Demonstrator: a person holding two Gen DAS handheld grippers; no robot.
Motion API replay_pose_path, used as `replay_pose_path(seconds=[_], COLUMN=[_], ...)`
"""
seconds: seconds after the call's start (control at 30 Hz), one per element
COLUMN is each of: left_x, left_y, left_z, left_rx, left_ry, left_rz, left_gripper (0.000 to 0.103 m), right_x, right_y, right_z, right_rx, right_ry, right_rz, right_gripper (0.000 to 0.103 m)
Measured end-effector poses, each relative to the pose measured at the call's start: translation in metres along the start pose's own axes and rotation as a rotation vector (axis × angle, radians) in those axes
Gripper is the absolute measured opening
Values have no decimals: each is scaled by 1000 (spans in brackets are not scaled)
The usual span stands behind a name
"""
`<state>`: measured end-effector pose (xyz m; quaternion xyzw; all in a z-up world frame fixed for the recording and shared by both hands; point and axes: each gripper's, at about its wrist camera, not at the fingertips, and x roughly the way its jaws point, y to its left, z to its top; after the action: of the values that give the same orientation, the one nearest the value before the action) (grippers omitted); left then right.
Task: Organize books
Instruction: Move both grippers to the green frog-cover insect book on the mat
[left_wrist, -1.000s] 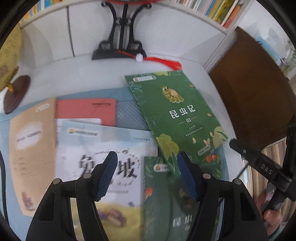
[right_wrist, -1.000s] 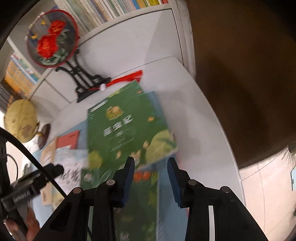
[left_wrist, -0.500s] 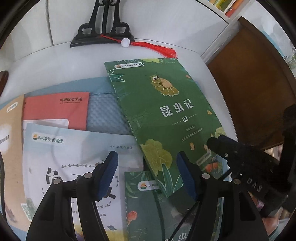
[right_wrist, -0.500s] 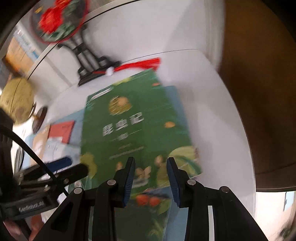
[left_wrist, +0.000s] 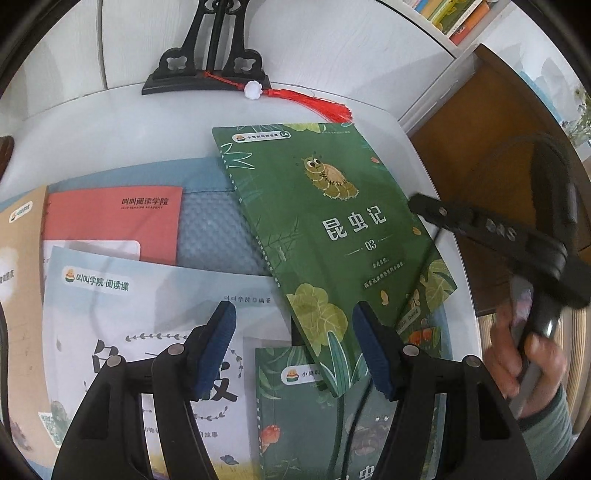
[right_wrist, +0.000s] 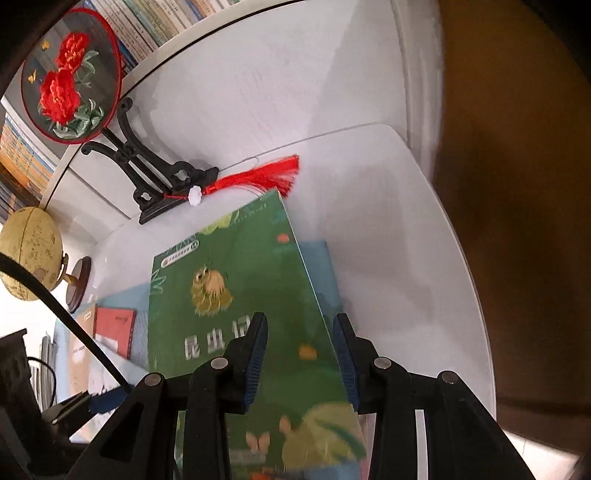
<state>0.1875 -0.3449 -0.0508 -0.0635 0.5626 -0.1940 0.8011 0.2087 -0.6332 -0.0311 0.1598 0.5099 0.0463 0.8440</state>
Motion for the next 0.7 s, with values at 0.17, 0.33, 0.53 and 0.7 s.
replay_pose_path(seconds=[0.17, 0.33, 0.53, 0.7], left_x=[1, 6, 1, -37], left_y=[0, -1, 2, 6], left_z=[1, 5, 1, -17], left_rx=[13, 19, 7, 38], left_ry=[-1, -12, -2, -42], left_rz=[-6, -13, -81, -156], left_gripper=[63, 63, 63, 63], right_x=[20, 21, 5, -28], right_y=[-1, -4, 7, 32], right_z=[8, -3, -20, -38], right_rx=[-11, -44, -50, -72], right_ry=[47, 63, 82, 69], right_rz=[35, 53, 100, 160], right_gripper=[35, 36, 37, 37])
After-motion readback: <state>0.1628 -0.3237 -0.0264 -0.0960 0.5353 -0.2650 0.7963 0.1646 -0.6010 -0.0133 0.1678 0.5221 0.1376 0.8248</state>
